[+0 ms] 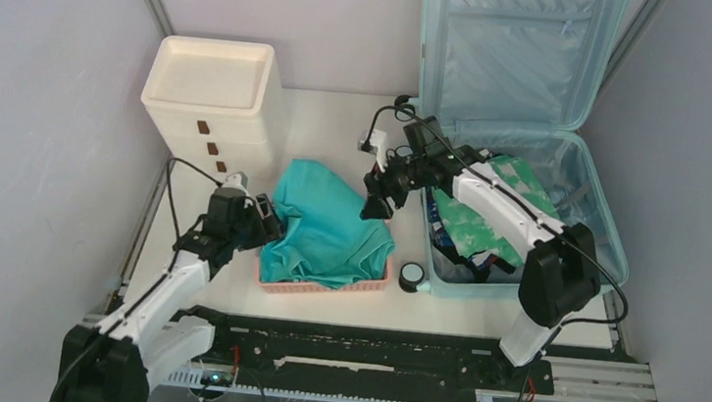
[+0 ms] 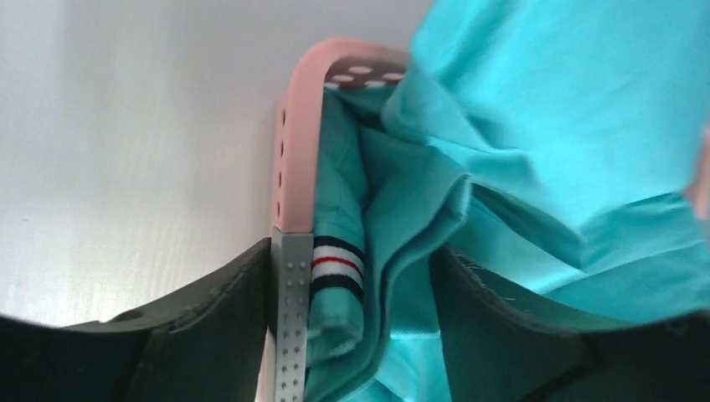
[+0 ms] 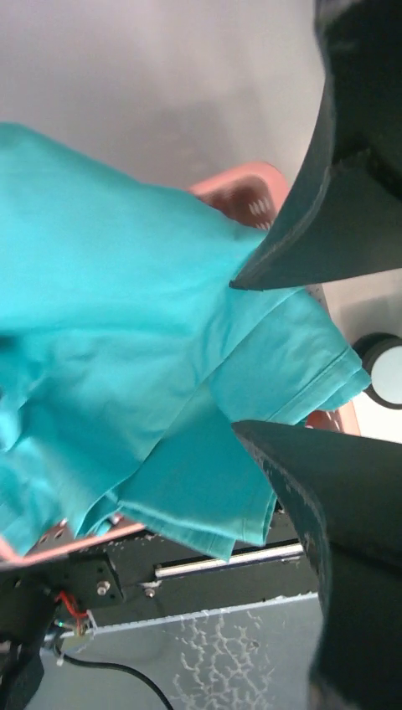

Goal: Open, take out, and arrange the luggage

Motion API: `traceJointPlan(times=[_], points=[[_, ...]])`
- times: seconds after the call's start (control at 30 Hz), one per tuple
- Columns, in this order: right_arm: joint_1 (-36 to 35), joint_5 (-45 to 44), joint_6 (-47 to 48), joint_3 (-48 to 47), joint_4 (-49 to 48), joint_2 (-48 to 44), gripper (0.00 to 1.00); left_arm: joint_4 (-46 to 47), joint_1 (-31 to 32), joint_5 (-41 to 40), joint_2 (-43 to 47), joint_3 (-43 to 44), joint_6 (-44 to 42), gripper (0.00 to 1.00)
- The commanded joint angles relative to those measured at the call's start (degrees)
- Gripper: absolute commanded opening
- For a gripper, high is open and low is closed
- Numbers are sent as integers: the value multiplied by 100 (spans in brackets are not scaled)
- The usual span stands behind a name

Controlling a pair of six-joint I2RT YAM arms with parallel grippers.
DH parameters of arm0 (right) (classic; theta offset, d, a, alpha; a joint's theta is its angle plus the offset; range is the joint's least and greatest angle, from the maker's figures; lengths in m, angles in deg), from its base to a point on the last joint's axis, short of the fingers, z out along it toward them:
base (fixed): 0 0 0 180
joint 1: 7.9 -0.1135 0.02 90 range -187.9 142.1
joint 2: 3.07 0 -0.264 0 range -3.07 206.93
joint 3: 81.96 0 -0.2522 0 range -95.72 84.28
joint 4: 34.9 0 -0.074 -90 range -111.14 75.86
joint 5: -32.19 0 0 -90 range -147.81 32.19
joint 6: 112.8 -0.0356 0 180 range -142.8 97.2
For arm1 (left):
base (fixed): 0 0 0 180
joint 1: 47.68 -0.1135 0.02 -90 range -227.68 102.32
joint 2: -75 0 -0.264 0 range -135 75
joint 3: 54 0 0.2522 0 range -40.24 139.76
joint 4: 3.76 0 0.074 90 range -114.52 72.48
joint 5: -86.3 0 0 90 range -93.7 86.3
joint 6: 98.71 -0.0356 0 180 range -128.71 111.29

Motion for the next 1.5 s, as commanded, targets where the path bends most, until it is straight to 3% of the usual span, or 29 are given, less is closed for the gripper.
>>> traceJointPlan(times=[0.0,0.17,0.3,0.6,0.97,1.07,1.17,1.2,1.37,1.47], points=[[-34,649,97,-403,-619,-343,70,-98,8,-345,872,248,-73,74],[90,787,-525,-1076,-896,314,76,-248,7,-580,1771,386,-535,82],[132,771,-756,-1004,-1418,447,76,120,4,62,2237,292,-1016,92],[177,881,-1550,-2033,-1392,1802,79,392,1,482,1760,617,-1207,91],[-34,659,-2107,-2785,-1495,2833,78,287,-1,449,2275,309,-1090,90],[-79,901,-2098,-2760,-1518,2823,68,224,1,413,2306,326,-1090,90],[-61,1206,-2107,-2316,-1981,2367,37,205,-1,424,2305,326,-1083,90],[-53,1245,-2089,-2080,-2169,2162,32,217,-1,434,2287,323,-1077,90],[-78,1408,-1521,-1082,-2552,1220,12,336,-1,497,2196,381,-1065,90],[-149,1412,-1254,-682,-2386,859,6,430,-1,574,2098,483,-1049,89]])
